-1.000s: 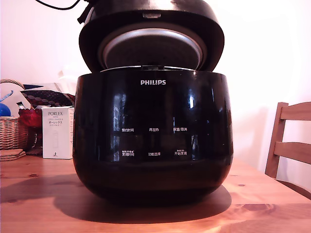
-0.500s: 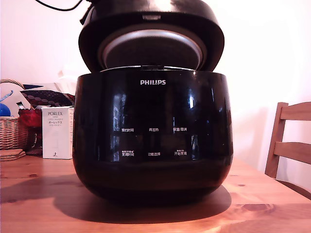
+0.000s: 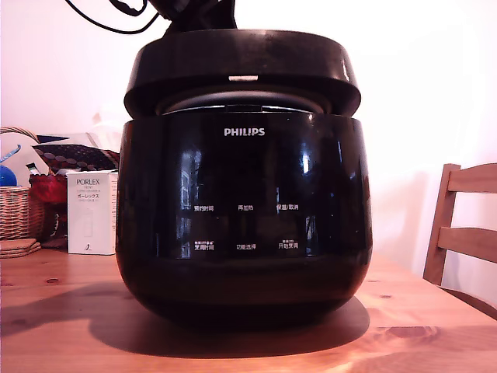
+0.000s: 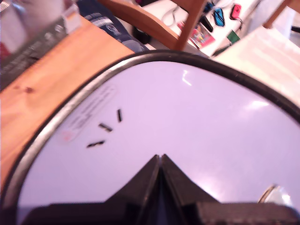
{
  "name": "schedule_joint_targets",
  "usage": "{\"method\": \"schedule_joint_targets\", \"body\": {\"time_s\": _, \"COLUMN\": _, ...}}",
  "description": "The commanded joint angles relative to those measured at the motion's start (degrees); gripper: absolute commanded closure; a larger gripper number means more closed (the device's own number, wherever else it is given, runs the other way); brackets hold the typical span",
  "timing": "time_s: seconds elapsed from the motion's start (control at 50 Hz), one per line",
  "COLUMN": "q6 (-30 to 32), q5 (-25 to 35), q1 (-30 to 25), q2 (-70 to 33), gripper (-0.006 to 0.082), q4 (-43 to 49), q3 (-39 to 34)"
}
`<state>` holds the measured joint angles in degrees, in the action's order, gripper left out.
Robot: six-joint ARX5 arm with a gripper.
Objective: Close the rice cooker by pressing the lid down with medium force
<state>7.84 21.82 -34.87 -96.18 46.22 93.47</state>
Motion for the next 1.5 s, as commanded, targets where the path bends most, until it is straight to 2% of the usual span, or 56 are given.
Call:
{"method": "schedule_joint_targets", "body": {"time_s": 0.0, "q6": -0.2, "q5": -0.3, "q1": -0.5, "q2": -2.1, "gripper": 0.0791, "q4": 1.4, "q3": -1.7}}
{"method": "schedule_joint_targets", "body": {"time_s": 0.56, "q6": 0.1, "q5": -1.3, "q1": -0.5, "q2": -2.1, "gripper": 0.0791, "q4": 2.8, "q3": -6.9}}
{"method": "schedule_joint_targets", "body": {"time_s": 0.84, "q6": 1.6, "q5": -1.7, "q1": -0.5, "q2": -2.1, "gripper": 0.0791, "q4": 9.4, "q3": -6.9}}
{"method": "schedule_joint_targets", "body": {"time_s": 1.16, "q6": 1.6, "q5": -5.9, "q1": -0.5, "q2": -0.7, "gripper": 0.0791, "q4": 16.0, "q3": -6.9}}
{"method": "schedule_joint_targets", "body": {"time_s": 1.48, "q6": 1.7, "q5": -6.9, "q1": -0.3, "q2": 1.0, "gripper": 0.0791, "q4": 22.8, "q3": -6.9}}
